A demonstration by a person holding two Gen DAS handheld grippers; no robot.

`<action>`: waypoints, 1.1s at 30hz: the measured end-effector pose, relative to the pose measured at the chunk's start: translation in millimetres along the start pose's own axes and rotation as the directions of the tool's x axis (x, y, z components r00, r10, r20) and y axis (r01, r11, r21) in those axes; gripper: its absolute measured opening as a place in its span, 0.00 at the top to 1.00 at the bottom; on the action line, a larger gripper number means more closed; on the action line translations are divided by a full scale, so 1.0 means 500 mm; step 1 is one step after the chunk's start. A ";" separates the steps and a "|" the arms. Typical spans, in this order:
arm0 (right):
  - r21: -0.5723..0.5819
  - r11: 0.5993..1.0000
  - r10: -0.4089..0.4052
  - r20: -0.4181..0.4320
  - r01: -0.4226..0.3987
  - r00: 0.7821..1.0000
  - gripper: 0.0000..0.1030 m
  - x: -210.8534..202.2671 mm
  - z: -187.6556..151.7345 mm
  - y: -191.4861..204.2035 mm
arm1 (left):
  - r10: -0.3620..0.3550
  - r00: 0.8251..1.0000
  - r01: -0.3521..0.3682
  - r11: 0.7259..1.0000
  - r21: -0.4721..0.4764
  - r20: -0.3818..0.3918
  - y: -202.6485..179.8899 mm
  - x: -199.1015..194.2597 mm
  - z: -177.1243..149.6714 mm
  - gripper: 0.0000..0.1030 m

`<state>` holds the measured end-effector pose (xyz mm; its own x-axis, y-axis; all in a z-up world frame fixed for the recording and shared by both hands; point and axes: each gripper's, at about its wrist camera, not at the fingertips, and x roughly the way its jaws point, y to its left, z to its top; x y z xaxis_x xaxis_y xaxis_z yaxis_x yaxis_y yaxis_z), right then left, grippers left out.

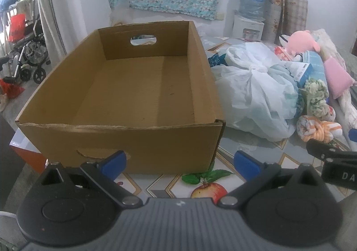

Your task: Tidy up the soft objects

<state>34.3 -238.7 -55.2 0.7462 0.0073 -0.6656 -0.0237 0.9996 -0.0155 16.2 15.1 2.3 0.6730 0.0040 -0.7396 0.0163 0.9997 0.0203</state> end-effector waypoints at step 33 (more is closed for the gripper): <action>-0.018 1.000 0.000 0.001 0.000 1.000 0.01 -0.001 0.004 0.014 | 0.008 1.000 -0.008 1.000 -0.008 -0.010 0.010 0.002 -0.006 0.00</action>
<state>35.0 -231.9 -53.5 0.7471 0.0077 -0.6647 -0.0357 0.9990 -0.0285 14.7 20.3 -0.2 0.6660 0.0120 -0.7459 0.0054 0.9998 0.0210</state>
